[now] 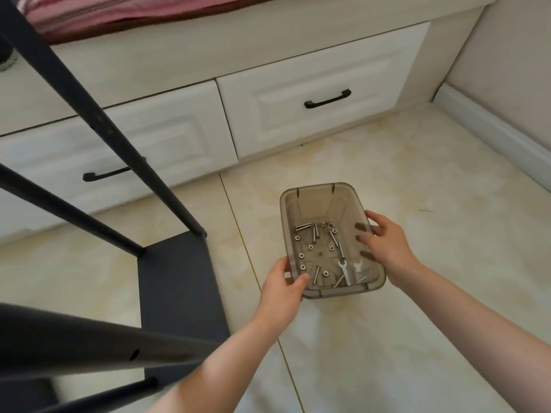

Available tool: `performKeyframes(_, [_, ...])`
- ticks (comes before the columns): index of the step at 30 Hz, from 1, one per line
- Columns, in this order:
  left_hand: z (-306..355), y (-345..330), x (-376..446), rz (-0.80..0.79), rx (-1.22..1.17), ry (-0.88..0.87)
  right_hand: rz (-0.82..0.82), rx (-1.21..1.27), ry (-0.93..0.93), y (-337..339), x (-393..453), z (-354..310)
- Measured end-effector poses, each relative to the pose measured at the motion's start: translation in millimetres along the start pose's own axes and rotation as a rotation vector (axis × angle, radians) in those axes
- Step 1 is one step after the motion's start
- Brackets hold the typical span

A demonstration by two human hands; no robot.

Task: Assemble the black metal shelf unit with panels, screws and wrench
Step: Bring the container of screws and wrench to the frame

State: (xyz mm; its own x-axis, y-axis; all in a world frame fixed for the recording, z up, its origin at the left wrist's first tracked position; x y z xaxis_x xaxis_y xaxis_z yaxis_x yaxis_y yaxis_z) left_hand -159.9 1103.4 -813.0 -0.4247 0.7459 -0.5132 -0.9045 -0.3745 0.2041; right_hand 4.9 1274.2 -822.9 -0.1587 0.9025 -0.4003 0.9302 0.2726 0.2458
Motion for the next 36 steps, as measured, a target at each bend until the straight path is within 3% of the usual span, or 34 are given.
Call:
performKeyframes(5, [0.8,8.3,-9.4,-0.034,0.056,0.019,-0.021,-0.034,-0.011,1.3,2.2,-4.7])
performKeyframes(12, [-1.6,26.7,-82.5,-0.104,0.411,-0.057,0.088,-0.195,0.083,31.8,-55.9,-23.9])
performKeyframes(21, [21.9,84.4,-177.7,-0.078,0.477,-0.146,-0.089,-0.258,0.259,20.7,-171.0,-86.2])
performKeyframes(28, [44.0,149.1,-251.7,0.147,0.559,-0.235,-0.277,-0.388,0.468,-5.2,-246.3,-180.1])
performKeyframes(36, [87.9,231.1,-330.3,0.596,0.527,-0.333,-0.587,-0.594,0.648,-70.0,-318.1,-238.3])
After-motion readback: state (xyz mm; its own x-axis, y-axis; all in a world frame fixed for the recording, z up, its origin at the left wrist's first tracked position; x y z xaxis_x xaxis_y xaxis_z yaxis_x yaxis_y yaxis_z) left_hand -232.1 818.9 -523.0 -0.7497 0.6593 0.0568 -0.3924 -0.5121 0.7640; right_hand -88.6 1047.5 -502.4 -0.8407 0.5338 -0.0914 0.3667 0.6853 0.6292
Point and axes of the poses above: each hand's wrist, its own x-axis towards the middle knuckle, its own y-axis out of the back of the hand, z = x × y, the point moved 7 cm from there along x, towards the middle knuckle, and after that the axes turned 2 degrees about y, right-handed, at the moved point
